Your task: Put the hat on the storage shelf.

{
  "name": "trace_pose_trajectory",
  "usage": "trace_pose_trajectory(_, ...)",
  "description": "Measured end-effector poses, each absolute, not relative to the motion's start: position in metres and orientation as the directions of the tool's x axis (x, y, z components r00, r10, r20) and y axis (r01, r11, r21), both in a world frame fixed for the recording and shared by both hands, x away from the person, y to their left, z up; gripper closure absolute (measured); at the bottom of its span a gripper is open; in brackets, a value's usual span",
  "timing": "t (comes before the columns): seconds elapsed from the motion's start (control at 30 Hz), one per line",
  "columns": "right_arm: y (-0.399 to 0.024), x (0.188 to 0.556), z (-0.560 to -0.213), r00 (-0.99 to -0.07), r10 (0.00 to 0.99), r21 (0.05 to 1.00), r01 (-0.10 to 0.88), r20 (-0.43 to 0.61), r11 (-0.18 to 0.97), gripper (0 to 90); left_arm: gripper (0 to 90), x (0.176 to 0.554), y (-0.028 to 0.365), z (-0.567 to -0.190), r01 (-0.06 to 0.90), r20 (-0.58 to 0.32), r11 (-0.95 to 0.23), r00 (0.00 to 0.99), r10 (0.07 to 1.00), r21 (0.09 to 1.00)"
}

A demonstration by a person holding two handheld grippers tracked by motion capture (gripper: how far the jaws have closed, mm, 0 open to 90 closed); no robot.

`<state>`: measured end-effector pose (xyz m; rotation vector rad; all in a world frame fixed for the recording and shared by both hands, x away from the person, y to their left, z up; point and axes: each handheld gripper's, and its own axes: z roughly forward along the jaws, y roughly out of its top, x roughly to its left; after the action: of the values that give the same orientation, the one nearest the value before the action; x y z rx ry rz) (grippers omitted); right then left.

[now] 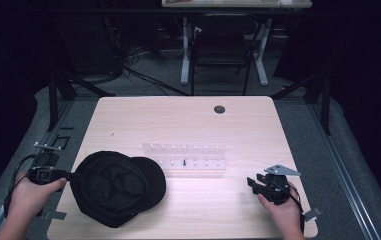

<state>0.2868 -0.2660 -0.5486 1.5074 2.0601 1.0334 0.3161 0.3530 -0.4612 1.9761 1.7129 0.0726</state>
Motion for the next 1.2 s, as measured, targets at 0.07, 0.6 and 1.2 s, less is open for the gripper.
trace_pose_trajectory(0.07, -0.266, 0.287, -0.549, -0.348, 0.930, 0.746, 0.649, 0.115, 0.150, 56.0, 86.7, 0.317, 0.351, -0.456, 0.908, -0.278, -0.073, 0.202, 0.939, 0.412)
trace_pose_trajectory(0.6, -0.267, 0.287, -0.549, -0.341, 0.931, 0.746, 0.652, 0.128, 0.136, 56.0, 86.8, 0.323, 0.348, -0.430, 0.924, -0.384, -0.052, 0.208, 0.900, 0.379)
trace_pose_trajectory(1.2, -0.269, 0.287, -0.548, -0.328, 0.933, 0.743, 0.660, 0.150, 0.112, 56.0, 86.8, 0.333, 0.338, -0.393, 0.927, -0.547, -0.006, 0.226, 0.806, 0.375)
